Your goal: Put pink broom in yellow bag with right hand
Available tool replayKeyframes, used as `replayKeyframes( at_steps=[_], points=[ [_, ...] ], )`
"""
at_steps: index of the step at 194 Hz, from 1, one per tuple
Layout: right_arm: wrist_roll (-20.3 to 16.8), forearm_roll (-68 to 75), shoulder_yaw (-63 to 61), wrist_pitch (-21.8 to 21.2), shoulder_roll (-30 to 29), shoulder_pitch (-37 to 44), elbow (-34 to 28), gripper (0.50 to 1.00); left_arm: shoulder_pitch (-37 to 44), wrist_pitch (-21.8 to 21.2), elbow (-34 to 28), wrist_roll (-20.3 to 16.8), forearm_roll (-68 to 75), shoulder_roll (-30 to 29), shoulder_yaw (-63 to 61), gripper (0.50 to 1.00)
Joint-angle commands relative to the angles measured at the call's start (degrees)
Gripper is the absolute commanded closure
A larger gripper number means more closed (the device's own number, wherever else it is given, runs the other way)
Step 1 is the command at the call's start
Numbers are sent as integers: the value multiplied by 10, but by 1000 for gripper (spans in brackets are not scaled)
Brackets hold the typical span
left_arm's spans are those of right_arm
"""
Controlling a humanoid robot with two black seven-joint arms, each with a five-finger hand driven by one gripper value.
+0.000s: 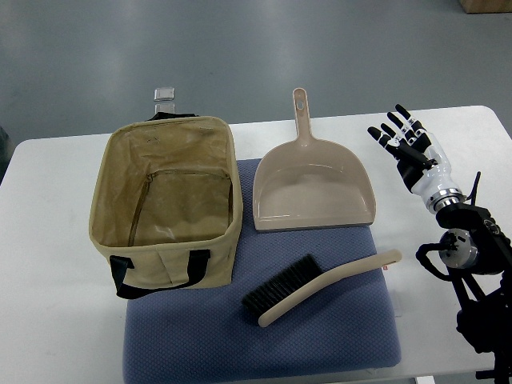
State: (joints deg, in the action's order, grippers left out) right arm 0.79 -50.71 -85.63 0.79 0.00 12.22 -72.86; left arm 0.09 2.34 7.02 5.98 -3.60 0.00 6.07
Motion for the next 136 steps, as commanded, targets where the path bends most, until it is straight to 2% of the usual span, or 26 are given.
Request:
replayKeyframes(
  at_steps=[1, 136],
  points=[
    [0, 0, 1, -1, 0, 1, 0, 574, 0, 0, -2, 0, -1, 0, 1, 500],
    [0, 1, 3, -3, 0, 1, 0, 574, 0, 0, -3, 0, -1, 0, 0, 500]
  ],
)
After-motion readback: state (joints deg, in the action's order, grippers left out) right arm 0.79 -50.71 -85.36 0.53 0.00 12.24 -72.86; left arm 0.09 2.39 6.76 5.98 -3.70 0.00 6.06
